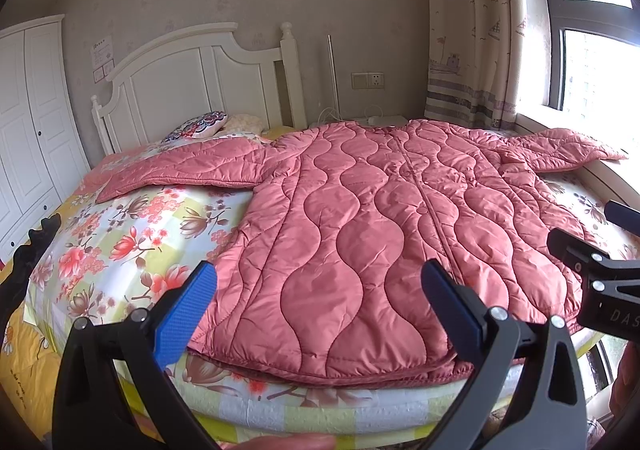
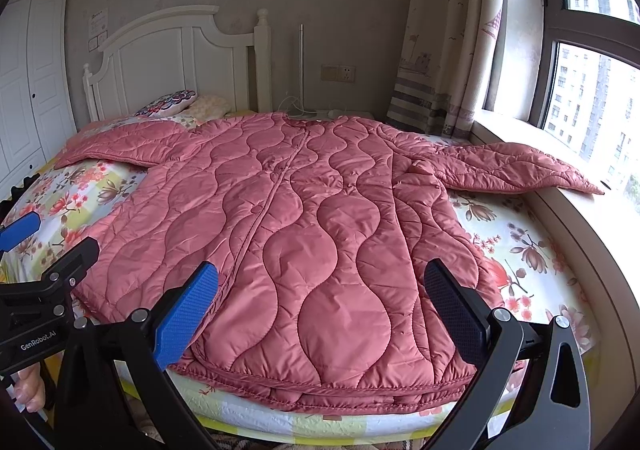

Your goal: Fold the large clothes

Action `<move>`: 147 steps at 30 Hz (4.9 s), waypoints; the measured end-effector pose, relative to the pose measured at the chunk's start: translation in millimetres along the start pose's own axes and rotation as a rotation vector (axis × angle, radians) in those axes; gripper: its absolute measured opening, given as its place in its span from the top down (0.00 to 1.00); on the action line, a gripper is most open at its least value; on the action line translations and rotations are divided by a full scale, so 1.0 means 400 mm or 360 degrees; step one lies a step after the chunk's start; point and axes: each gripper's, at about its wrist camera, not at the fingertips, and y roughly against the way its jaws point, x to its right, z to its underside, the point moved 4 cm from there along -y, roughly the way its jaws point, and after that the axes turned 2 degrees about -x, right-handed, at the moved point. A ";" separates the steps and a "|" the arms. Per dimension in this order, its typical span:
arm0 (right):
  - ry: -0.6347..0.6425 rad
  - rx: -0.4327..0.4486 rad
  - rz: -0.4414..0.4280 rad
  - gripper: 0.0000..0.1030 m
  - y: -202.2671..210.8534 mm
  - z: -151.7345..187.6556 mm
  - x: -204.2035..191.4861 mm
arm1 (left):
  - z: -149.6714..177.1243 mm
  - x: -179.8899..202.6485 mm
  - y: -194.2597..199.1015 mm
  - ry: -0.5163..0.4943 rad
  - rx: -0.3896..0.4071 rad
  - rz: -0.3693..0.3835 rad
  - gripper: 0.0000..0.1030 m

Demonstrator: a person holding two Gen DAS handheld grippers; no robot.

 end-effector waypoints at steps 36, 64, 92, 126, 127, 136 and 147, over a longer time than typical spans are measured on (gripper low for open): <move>-0.1025 -0.0410 0.0105 0.04 -0.330 -0.062 0.580 | -0.189 -0.020 -0.692 -0.0213 -0.0593 -0.0030 0.02; -0.0733 0.0103 0.0767 0.73 -0.526 -0.431 0.751 | -0.162 -0.055 -0.726 0.0026 -0.0632 0.0192 0.02; -0.0427 -0.0372 0.0085 0.69 -0.709 -0.347 0.550 | -0.534 1.005 -1.074 -0.0842 -0.0567 0.0654 0.02; -0.0179 -0.0498 0.0129 0.76 -0.740 -0.264 0.562 | -0.549 1.085 -1.117 -0.0710 -0.0581 0.0826 0.02; -0.0197 -0.0506 0.0106 0.76 -0.720 -0.254 0.570 | -0.545 1.091 -1.110 -0.0711 -0.0579 0.0826 0.02; -0.1101 -0.0147 0.0083 0.54 -0.510 -0.145 0.858 | -0.550 1.054 -1.103 -0.0684 -0.0556 0.0838 0.02; -0.1206 0.0203 0.0105 0.48 -0.508 -0.248 0.997 | -0.478 0.892 -0.861 -0.0767 -0.0359 0.1119 0.04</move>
